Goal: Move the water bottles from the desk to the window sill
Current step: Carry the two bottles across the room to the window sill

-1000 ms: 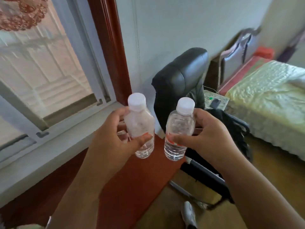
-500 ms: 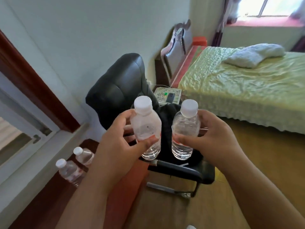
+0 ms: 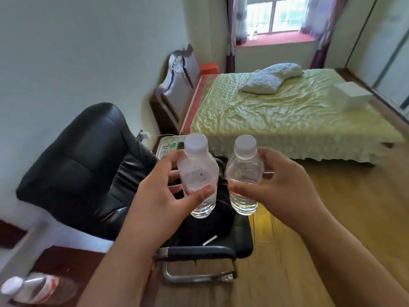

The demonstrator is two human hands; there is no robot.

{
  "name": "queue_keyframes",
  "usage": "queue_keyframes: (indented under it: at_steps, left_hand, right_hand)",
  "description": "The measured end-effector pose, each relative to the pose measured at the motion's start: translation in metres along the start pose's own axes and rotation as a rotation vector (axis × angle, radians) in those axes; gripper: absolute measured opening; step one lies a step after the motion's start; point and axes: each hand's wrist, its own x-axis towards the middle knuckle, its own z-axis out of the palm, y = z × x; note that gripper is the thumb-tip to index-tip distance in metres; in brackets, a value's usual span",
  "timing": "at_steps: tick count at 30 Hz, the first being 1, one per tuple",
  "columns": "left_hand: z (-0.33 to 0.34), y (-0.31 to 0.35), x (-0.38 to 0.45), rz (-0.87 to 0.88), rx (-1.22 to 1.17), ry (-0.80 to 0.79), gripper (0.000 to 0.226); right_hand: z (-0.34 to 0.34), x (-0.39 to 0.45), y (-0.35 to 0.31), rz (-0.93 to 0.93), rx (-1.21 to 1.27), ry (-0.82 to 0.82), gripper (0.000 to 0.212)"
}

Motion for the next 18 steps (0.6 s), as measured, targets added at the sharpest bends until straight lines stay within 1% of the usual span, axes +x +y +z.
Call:
queue_keyframes:
  at_steps: [4, 10, 14, 18]
  left_hand:
    - [0.037, 0.015, 0.032, 0.063, -0.032, -0.131, 0.077]
    - [0.093, 0.035, 0.071, 0.161, -0.078, -0.339, 0.077]
    - [0.123, 0.047, 0.086, 0.219, -0.113, -0.459, 0.073]
    - [0.144, 0.055, 0.1, 0.26, -0.141, -0.609, 0.077]
  right_hand:
    - [-0.033, -0.005, 0.023, 0.059, -0.043, 0.126, 0.078]
    - [-0.077, -0.027, 0.049, 0.187, -0.091, 0.321, 0.071]
    - [-0.092, -0.048, 0.058, 0.296, -0.094, 0.436, 0.077]
    - [-0.094, -0.072, 0.056, 0.43, -0.127, 0.572, 0.077]
